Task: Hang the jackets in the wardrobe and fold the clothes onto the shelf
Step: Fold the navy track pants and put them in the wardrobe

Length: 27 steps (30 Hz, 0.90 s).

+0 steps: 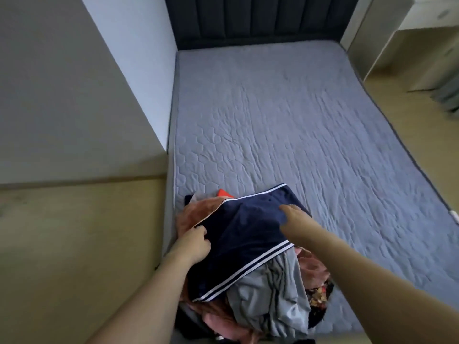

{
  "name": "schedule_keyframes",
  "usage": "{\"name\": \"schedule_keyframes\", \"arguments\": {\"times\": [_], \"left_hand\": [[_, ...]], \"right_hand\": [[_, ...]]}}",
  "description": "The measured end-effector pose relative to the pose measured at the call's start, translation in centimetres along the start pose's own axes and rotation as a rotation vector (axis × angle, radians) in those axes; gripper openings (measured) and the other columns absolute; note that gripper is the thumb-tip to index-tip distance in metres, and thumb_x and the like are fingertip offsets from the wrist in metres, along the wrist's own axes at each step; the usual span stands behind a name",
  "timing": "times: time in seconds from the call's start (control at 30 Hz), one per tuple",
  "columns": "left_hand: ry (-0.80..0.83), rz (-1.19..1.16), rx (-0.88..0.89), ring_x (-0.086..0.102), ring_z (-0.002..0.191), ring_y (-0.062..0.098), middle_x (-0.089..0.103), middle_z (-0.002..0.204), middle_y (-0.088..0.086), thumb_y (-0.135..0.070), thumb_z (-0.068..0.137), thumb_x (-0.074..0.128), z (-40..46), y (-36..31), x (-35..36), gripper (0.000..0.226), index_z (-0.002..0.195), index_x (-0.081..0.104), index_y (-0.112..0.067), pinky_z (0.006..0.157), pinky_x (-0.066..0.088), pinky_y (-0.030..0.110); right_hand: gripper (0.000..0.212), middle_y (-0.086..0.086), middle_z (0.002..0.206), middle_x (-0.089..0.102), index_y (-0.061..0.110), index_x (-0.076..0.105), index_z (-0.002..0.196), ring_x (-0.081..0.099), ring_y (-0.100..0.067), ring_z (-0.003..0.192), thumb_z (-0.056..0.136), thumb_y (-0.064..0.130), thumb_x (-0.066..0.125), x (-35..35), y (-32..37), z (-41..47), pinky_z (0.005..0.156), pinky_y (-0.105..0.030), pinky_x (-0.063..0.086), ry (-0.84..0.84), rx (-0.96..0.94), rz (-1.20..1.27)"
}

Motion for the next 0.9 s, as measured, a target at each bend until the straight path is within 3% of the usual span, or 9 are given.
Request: {"name": "schedule_keyframes", "arguments": {"times": [0.17,0.27,0.37,0.4,0.43,0.5,0.6,0.73,0.9], "left_hand": [[0.042,-0.155,-0.275,0.055,0.11,0.022,0.057,0.125,0.003,-0.026,0.093,0.046,-0.2,4.6,6.8,0.038,0.13,0.05,-0.016,0.087,0.044,0.028],[-0.004,-0.391,-0.456,0.048,0.086,0.019,0.049,0.087,-0.004,-0.021,0.089,0.048,-0.3,5.8,11.6,0.006,0.094,0.051,-0.02,0.075,0.041,0.029],[-0.043,-0.821,-0.699,0.042,0.068,0.019,0.041,0.076,0.003,-0.009,0.089,0.05,-0.4,6.5,18.0,0.018,0.075,0.04,-0.014,0.062,0.036,0.029],[-0.081,-0.962,-0.779,0.047,0.075,0.021,0.046,0.085,0.007,-0.009,0.09,0.052,-0.3,6.9,20.1,0.007,0.085,0.047,-0.011,0.068,0.038,0.029],[-0.14,-1.099,-0.865,0.052,0.087,0.024,0.052,0.1,0.012,-0.01,0.092,0.054,0.0,7.8,22.2,0.014,0.105,0.052,-0.006,0.077,0.042,0.03],[-0.289,-1.36,-1.046,0.055,0.109,0.033,0.053,0.13,0.02,-0.018,0.093,0.057,0.5,10.1,26.4,0.049,0.137,0.042,-0.003,0.092,0.043,0.038],[-0.519,-1.613,-1.167,0.052,0.121,0.038,0.051,0.138,0.017,-0.038,0.095,0.058,2.0,13.8,30.2,0.061,0.145,0.038,-0.012,0.103,0.042,0.05],[-0.544,-1.581,-1.248,0.053,0.119,0.041,0.054,0.136,0.016,-0.054,0.088,0.058,4.4,17.5,34.0,0.074,0.145,0.039,-0.012,0.102,0.044,0.053],[-0.518,-1.301,-1.2,0.06,0.109,0.04,0.058,0.125,0.02,-0.033,0.075,0.07,6.0,19.4,35.0,0.076,0.135,0.035,0.0,0.09,0.054,0.047]], "right_hand": [[0.058,-0.01,0.148,0.036,0.015,0.035,0.144,0.043,-0.032,0.131,0.087,0.017,0.048,3.8,0.4,6.2,0.107,-0.04,0.037,0.157,-0.192,-0.141],[0.064,-0.007,0.151,0.033,0.018,0.028,0.148,0.043,-0.033,0.13,0.088,0.02,0.049,8.1,0.8,9.0,0.105,-0.038,0.037,0.211,-0.295,-0.262],[0.071,-0.003,0.154,0.028,0.019,0.024,0.151,0.037,-0.029,0.135,0.086,0.02,0.051,14.1,2.2,11.3,0.109,-0.036,0.032,0.278,-0.442,-0.332],[0.071,-0.002,0.155,0.027,0.019,0.024,0.151,0.035,-0.027,0.137,0.086,0.02,0.052,16.0,2.8,12.2,0.111,-0.035,0.03,0.282,-0.495,-0.351],[0.07,-0.001,0.156,0.026,0.019,0.025,0.151,0.033,-0.025,0.139,0.086,0.021,0.051,17.9,3.5,13.3,0.113,-0.035,0.028,0.283,-0.55,-0.374],[0.065,-0.001,0.156,0.026,0.019,0.029,0.15,0.03,-0.023,0.141,0.089,0.025,0.05,21.4,5.5,15.4,0.115,-0.036,0.024,0.261,-0.669,-0.424],[0.055,-0.005,0.155,0.029,0.019,0.035,0.147,0.031,-0.024,0.14,0.096,0.034,0.045,26.1,9.9,19.2,0.115,-0.038,0.022,0.215,-0.828,-0.498],[0.056,-0.007,0.15,0.036,0.015,0.036,0.145,0.037,-0.029,0.135,0.096,0.041,0.044,32.6,15.9,24.1,0.113,-0.042,0.026,0.219,-0.908,-0.59],[0.069,-0.015,0.143,0.04,0.01,0.03,0.144,0.039,-0.035,0.131,0.089,0.042,0.056,39.0,18.6,26.8,0.11,-0.046,0.027,0.175,-0.793,-0.736]]}}
Point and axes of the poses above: each hand's wrist, its own z-axis towards the middle knuckle, its own x-axis out of the palm, y = z × x, the point moved 8 cm from there along z, towards the middle knuckle
